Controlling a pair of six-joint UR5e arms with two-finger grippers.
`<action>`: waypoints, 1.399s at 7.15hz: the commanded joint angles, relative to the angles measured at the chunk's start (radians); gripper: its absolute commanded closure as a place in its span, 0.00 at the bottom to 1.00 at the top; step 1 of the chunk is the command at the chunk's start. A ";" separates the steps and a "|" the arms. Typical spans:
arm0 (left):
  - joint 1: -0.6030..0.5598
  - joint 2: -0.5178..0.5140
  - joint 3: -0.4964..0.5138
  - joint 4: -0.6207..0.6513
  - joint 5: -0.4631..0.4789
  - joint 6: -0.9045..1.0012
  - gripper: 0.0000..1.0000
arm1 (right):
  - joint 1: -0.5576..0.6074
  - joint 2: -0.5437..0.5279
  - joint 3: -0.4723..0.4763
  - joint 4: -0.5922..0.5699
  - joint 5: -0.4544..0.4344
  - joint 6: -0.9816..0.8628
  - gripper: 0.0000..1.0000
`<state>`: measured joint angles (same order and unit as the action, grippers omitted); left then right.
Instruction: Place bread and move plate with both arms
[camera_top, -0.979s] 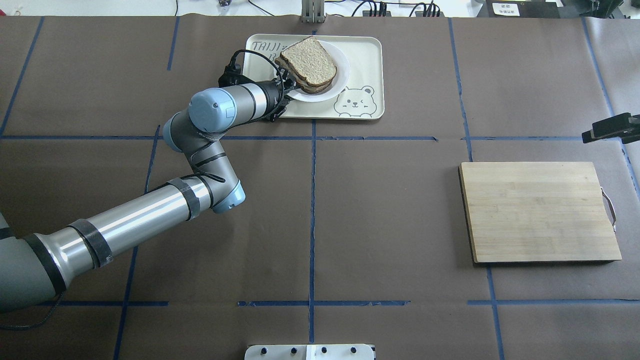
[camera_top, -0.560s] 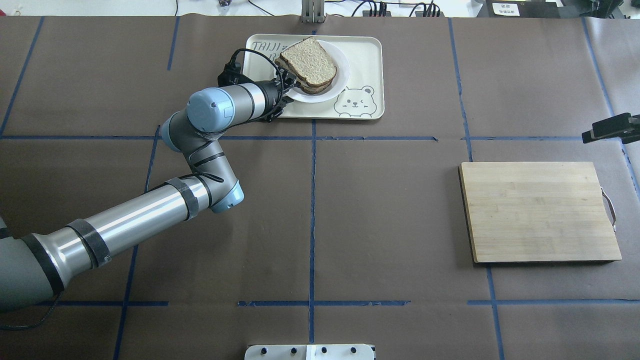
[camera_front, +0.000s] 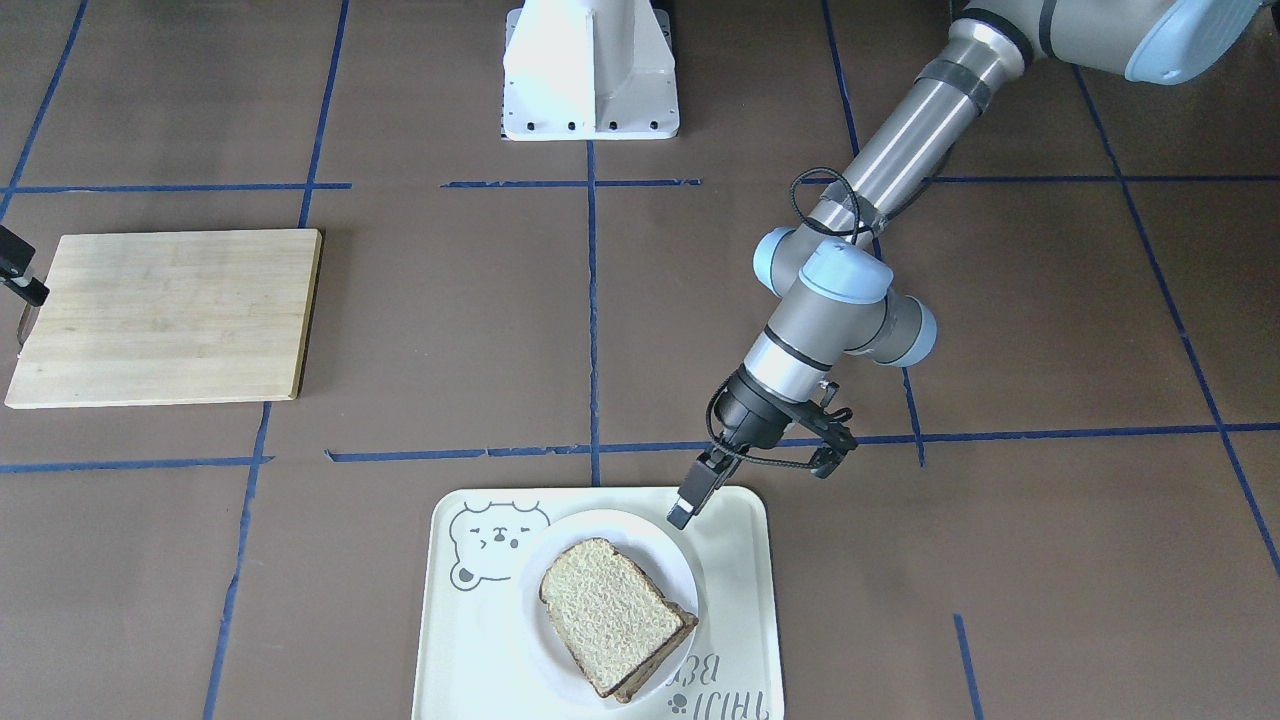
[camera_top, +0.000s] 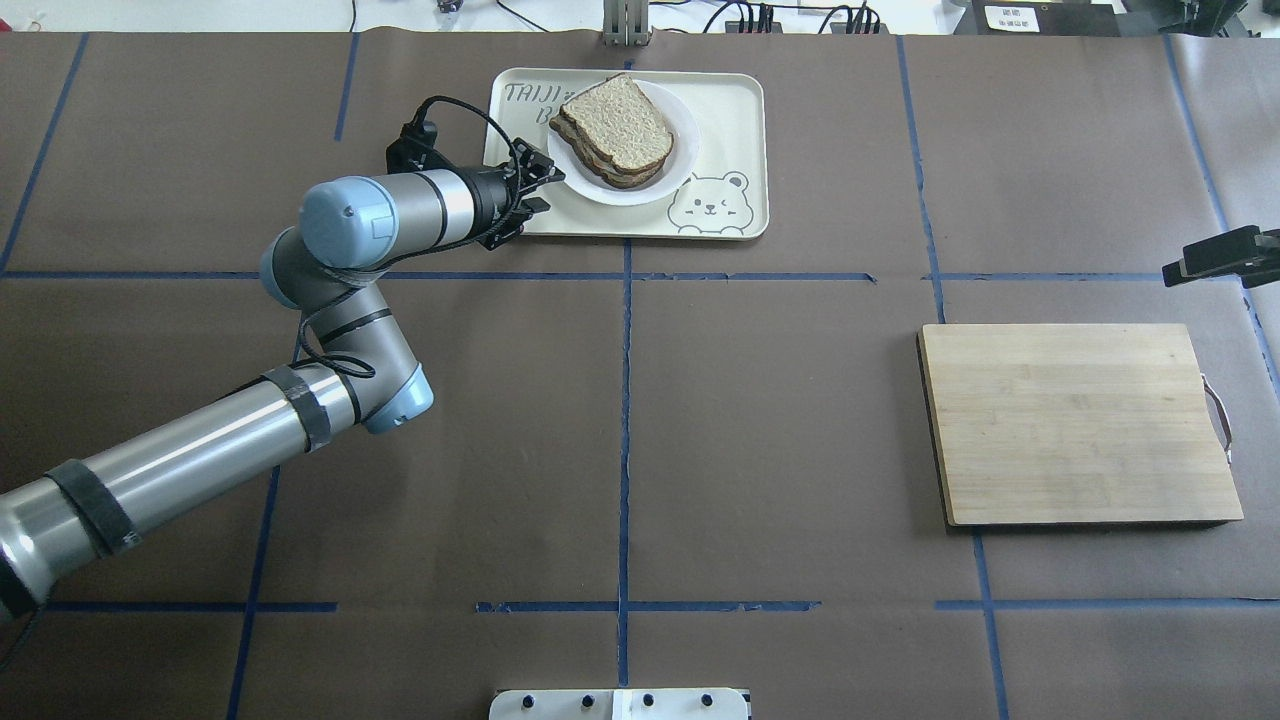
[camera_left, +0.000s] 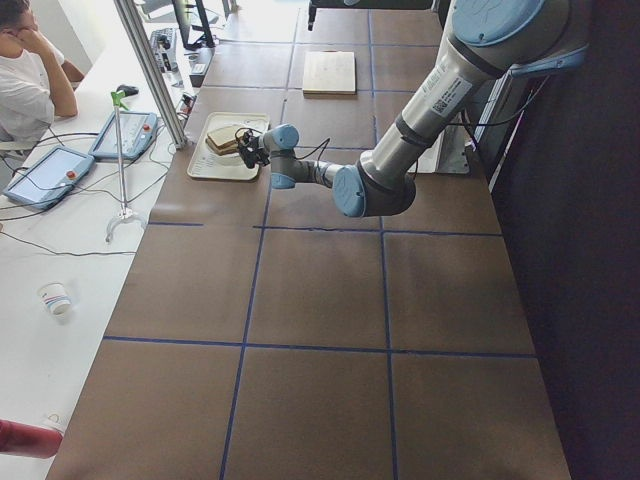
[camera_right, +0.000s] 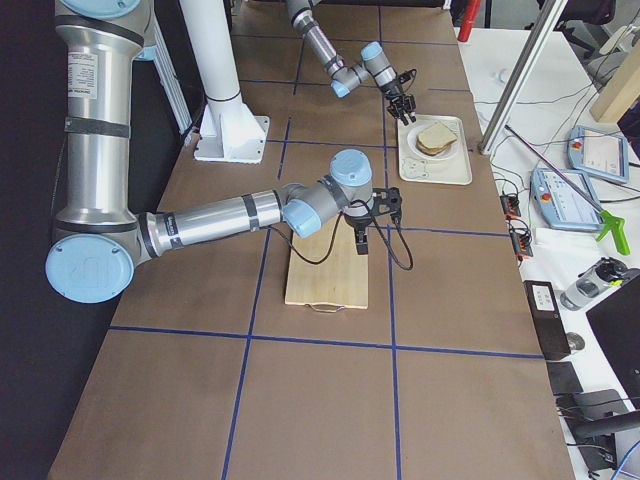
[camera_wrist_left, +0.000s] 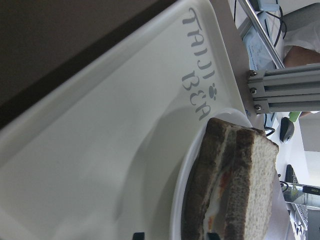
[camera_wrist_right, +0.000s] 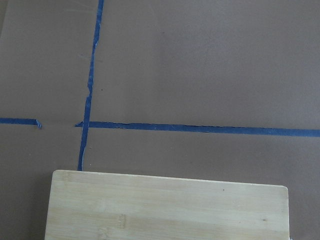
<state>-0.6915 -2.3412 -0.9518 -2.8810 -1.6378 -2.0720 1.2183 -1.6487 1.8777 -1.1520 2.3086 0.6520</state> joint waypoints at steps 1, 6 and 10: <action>-0.049 0.148 -0.246 0.160 -0.109 0.166 0.42 | 0.001 0.001 0.000 0.000 0.000 0.000 0.00; -0.241 0.457 -0.854 1.065 -0.227 1.131 0.35 | 0.027 -0.023 -0.038 -0.040 -0.032 -0.122 0.00; -0.669 0.675 -0.842 1.280 -0.538 2.047 0.15 | 0.185 -0.016 -0.038 -0.415 0.018 -0.553 0.00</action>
<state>-1.1995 -1.6920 -1.8441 -1.6794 -2.0398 -0.3087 1.3544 -1.6661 1.8405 -1.4552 2.3033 0.2324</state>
